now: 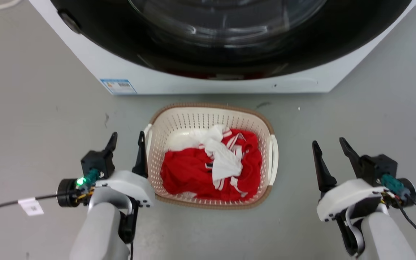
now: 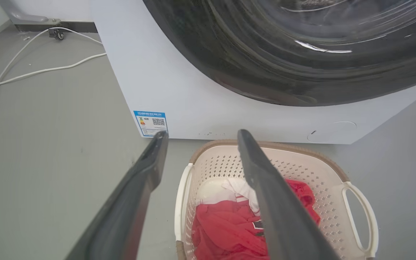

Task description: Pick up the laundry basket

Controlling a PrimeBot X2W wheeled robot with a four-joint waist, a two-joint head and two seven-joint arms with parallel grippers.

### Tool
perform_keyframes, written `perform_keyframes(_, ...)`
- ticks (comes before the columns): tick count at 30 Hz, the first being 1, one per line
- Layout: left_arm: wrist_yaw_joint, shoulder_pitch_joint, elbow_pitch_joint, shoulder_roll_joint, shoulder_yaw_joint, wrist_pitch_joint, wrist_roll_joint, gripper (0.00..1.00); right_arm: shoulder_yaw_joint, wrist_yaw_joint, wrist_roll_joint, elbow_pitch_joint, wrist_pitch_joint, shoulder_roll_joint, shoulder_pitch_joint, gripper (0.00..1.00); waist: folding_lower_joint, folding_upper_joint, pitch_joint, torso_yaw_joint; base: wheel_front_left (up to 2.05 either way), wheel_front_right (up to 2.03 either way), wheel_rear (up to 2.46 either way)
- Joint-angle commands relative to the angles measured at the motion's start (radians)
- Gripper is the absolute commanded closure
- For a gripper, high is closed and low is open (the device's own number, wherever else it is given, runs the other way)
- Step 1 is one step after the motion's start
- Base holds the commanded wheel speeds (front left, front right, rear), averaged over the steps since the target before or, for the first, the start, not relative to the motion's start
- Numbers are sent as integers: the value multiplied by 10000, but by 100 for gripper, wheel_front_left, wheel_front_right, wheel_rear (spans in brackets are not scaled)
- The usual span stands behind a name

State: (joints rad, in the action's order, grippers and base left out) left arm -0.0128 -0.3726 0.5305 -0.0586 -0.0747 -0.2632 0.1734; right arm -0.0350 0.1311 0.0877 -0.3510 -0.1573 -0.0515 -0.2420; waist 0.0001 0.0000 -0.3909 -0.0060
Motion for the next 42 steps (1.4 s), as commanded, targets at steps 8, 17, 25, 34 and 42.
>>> perform_keyframes(8, -598, -1870, 2136, -462, 143, 41, 296, 0, -538, -7, 564, -1792, 233, 20, -1712, 0, -1, 0, -1862, -208, 0, 0, 0)
perform_keyframes(17, -1089, -3802, 4436, -1045, -3, 818, 853, 0, -1581, -7, 1529, -4014, 842, 17, -3652, 0, -1, 0, -2976, -449, 0, 0, 0)
perform_keyframes(25, -1173, -4905, 5659, -1419, -443, 1497, 1485, 0, -2708, -5, 2670, -5628, 1321, 17, -5056, 0, -1, 0, -3640, -620, 0, 0, 0)
perform_keyframes(34, -1179, -5857, 5973, -1876, -1388, 2399, 2489, 0, -4134, -5, 3693, -6794, 1823, 18, -6353, 0, -1, 0, -4402, -679, 0, 0, 0)
perform_keyframes(42, -1179, -6544, 6146, -2070, -2214, 2944, 3046, 0, -5098, -5, 4411, -7452, 1989, 18, -7213, 0, -1, 0, -4891, -609, 0, 0, 0)
